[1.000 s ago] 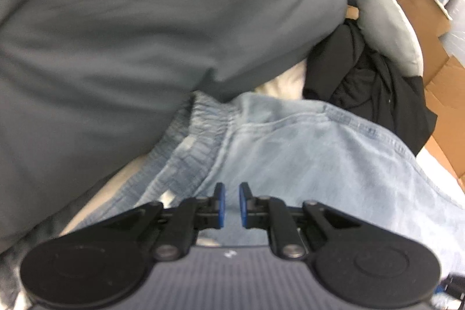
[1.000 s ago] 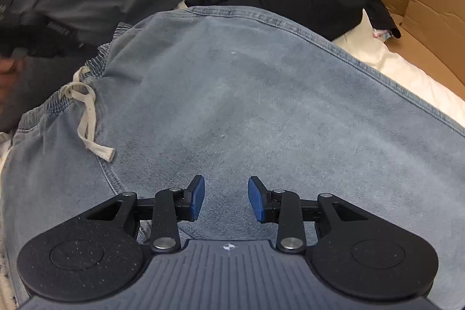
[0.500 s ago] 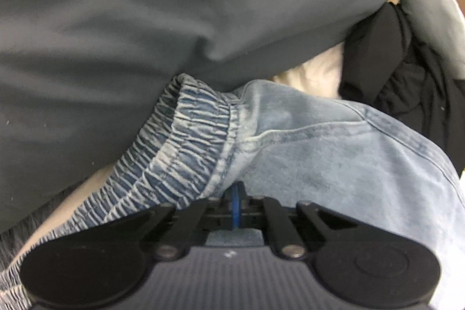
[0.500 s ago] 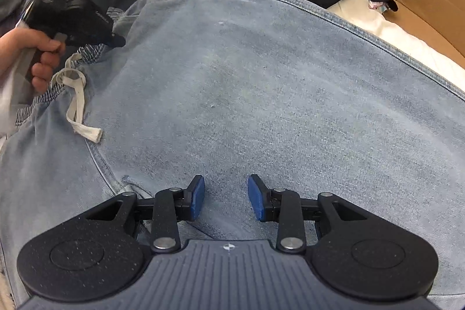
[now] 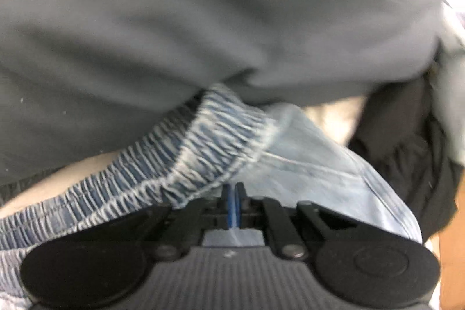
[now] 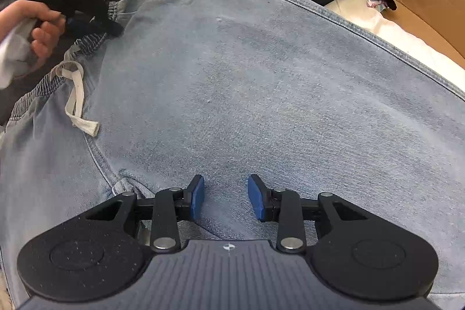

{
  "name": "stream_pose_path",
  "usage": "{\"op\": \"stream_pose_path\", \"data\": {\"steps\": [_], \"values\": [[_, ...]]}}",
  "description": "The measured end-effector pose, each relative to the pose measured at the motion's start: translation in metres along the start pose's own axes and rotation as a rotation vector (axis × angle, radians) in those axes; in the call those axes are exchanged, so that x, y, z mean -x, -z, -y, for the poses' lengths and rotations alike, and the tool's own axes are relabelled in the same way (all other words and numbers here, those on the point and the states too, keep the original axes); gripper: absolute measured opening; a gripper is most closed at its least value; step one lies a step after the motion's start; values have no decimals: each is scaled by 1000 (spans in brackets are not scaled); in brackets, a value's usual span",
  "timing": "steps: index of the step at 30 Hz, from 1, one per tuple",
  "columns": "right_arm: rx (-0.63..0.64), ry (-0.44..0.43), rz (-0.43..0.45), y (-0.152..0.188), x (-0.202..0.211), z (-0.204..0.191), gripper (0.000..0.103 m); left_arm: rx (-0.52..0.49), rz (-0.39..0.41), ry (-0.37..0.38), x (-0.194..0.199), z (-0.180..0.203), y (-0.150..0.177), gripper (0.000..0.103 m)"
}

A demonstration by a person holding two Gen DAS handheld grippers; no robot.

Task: Fold clothes

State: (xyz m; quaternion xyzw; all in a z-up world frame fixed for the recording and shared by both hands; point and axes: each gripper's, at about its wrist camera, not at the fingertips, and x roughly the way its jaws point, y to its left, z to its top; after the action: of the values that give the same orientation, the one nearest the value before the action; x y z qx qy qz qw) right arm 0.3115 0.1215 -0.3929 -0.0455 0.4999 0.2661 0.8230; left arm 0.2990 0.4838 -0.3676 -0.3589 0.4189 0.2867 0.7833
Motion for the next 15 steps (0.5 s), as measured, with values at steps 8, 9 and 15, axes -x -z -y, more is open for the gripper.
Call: {"op": "stream_pose_path", "data": {"steps": [8, 9, 15], "values": [[-4, 14, -2, -2, -2, -2, 40, -84, -5, 30, -7, 32, 6, 7], [-1, 18, -5, -2, -3, -3, 40, -80, -11, 28, -12, 35, 5, 7], [-2, 13, -5, 0, -4, -1, 40, 0, 11, -12, -32, 33, -6, 7]]}}
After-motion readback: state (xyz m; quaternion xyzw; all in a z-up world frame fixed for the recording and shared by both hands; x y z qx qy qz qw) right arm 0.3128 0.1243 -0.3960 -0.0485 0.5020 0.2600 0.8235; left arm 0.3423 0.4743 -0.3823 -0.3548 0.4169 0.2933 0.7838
